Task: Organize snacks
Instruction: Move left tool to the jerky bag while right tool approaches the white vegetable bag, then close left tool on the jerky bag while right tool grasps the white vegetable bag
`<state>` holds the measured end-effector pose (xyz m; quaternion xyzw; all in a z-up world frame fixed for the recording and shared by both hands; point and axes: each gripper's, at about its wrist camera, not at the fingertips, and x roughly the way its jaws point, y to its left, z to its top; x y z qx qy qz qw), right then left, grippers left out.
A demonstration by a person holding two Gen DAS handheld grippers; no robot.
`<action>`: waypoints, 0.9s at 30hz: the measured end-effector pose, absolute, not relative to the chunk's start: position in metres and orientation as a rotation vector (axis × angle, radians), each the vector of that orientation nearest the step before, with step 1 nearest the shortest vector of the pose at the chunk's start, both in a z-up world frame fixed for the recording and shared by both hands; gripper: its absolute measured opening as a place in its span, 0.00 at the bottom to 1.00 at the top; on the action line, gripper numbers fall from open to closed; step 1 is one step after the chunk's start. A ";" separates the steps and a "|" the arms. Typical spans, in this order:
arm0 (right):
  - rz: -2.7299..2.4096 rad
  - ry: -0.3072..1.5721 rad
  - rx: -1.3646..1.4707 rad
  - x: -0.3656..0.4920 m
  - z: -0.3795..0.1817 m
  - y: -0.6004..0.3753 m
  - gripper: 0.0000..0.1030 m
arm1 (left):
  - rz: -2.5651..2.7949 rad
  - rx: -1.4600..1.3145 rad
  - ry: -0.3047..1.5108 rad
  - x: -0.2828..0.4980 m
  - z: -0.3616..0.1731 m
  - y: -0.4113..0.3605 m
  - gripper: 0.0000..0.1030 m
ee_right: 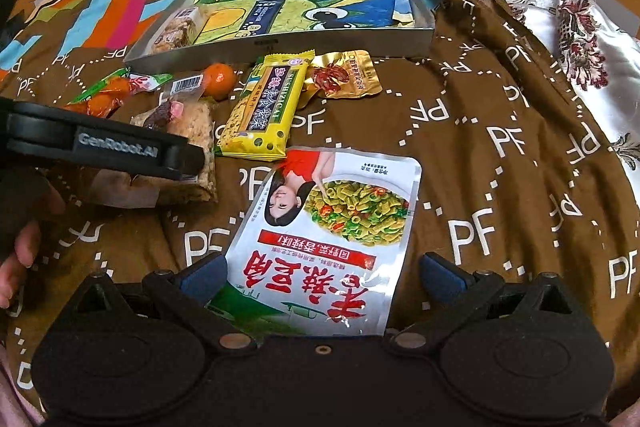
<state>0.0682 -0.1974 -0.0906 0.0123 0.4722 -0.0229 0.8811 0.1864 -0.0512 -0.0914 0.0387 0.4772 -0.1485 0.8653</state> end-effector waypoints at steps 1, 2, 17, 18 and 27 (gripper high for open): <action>-0.046 0.985 0.027 0.068 -0.091 -0.197 0.99 | -0.310 0.057 1.008 0.187 -0.090 -0.047 0.95; -0.045 0.985 0.028 0.068 -0.091 -0.198 0.99 | -0.309 0.037 1.012 0.186 -0.089 -0.043 0.92; -0.042 0.991 0.019 0.067 -0.093 -0.196 0.99 | -0.287 -0.055 1.034 0.179 -0.077 -0.021 0.82; -0.042 0.993 0.017 0.067 -0.093 -0.195 0.99 | -0.286 -0.040 1.024 0.180 -0.077 -0.023 0.82; -0.036 1.000 0.004 0.069 -0.097 -0.193 0.99 | -0.310 0.136 0.978 0.193 -0.086 -0.052 0.69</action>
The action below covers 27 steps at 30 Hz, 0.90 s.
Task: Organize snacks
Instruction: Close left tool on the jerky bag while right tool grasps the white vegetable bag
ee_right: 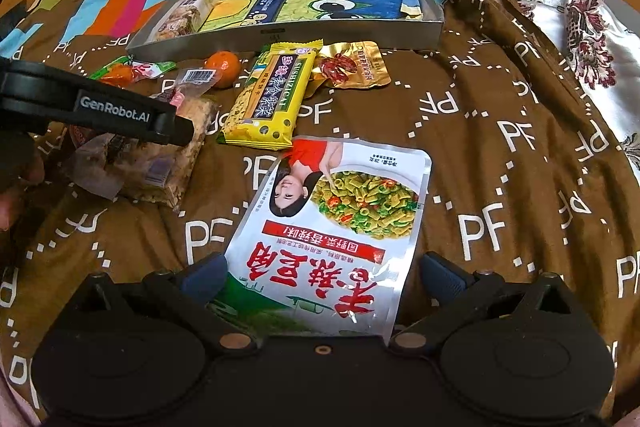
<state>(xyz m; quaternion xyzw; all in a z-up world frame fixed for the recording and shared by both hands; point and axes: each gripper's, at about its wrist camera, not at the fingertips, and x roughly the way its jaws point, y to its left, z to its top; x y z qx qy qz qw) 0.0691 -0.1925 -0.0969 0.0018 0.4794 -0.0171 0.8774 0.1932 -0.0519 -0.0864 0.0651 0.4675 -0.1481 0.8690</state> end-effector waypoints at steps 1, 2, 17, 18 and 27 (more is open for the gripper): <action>-0.033 1.000 0.003 0.070 -0.097 -0.192 0.99 | -0.313 0.114 0.980 0.193 -0.086 -0.049 0.62; -0.032 0.999 0.003 0.070 -0.097 -0.192 0.99 | -0.308 0.091 0.982 0.193 -0.085 -0.045 0.58; -0.057 0.937 -0.037 0.078 -0.105 -0.180 1.00 | -0.266 -0.124 1.064 0.173 -0.071 -0.006 0.49; -0.058 0.930 -0.043 0.079 -0.106 -0.178 1.00 | -0.268 -0.138 1.067 0.172 -0.070 -0.003 0.48; -0.059 0.895 -0.119 0.087 -0.119 -0.162 0.99 | -0.283 -0.110 1.078 0.169 -0.073 -0.008 0.51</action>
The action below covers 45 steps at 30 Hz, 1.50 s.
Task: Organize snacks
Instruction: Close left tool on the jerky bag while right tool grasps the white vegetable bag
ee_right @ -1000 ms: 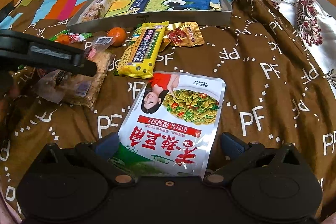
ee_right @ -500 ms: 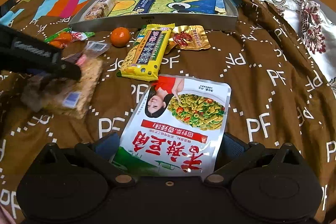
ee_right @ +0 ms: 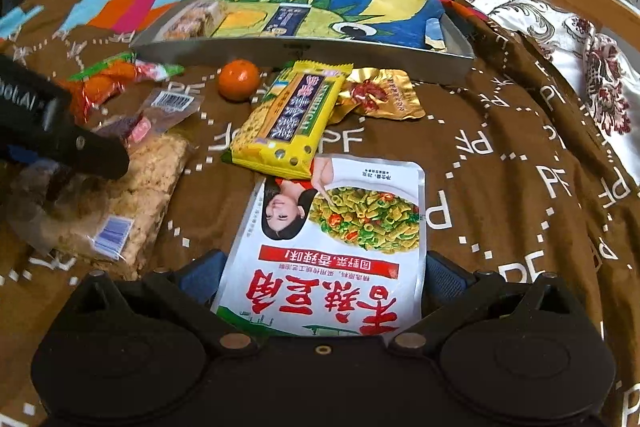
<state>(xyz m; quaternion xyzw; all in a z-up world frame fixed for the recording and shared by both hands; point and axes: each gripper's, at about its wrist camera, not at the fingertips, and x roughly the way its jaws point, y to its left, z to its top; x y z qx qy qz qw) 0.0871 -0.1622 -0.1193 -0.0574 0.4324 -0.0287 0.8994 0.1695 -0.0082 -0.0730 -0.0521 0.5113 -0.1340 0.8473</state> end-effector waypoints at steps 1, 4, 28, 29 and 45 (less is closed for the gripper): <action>-0.060 0.890 -0.128 0.087 -0.120 -0.161 0.99 | -0.284 -0.099 1.082 0.171 -0.074 -0.010 0.53; -0.044 0.894 -0.126 0.087 -0.119 -0.163 0.99 | -0.281 -0.068 1.091 0.173 -0.078 -0.014 0.56; 0.015 0.905 -0.117 0.082 -0.117 -0.168 0.99 | -0.321 -0.080 0.984 0.158 -0.055 -0.007 0.48; 0.011 0.906 -0.121 0.082 -0.118 -0.167 0.99 | -0.335 -0.080 0.978 0.158 -0.054 -0.008 0.48; 0.014 0.908 -0.148 0.079 -0.115 -0.165 0.97 | -0.334 0.010 1.002 0.159 -0.071 -0.025 0.58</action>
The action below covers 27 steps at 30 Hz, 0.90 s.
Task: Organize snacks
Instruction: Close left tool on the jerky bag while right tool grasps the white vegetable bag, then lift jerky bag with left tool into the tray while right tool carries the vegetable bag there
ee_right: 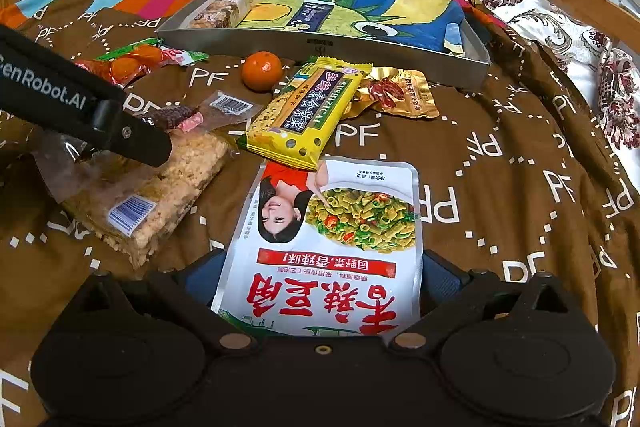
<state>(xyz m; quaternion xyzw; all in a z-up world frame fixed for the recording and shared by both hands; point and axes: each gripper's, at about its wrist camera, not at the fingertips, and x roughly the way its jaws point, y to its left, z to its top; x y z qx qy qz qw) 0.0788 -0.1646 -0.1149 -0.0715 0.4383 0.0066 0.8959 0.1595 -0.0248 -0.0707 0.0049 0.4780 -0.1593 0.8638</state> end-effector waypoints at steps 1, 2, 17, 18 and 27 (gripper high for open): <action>0.013 0.909 -0.149 0.079 -0.115 -0.164 0.97 | -0.331 0.029 0.992 0.159 -0.070 -0.027 0.58; 0.013 0.909 -0.149 0.079 -0.115 -0.164 0.97 | -0.333 0.043 0.984 0.158 -0.070 -0.029 0.59; 0.007 0.882 -0.207 0.075 -0.111 -0.161 0.94 | -0.292 0.037 0.936 0.157 -0.064 -0.022 0.49; 0.004 0.873 -0.228 0.074 -0.110 -0.159 0.93 | -0.284 0.030 0.927 0.157 -0.062 -0.021 0.49; -0.031 0.769 -0.513 0.063 -0.111 -0.143 0.90 | -0.280 -0.004 0.874 0.158 -0.056 -0.018 0.49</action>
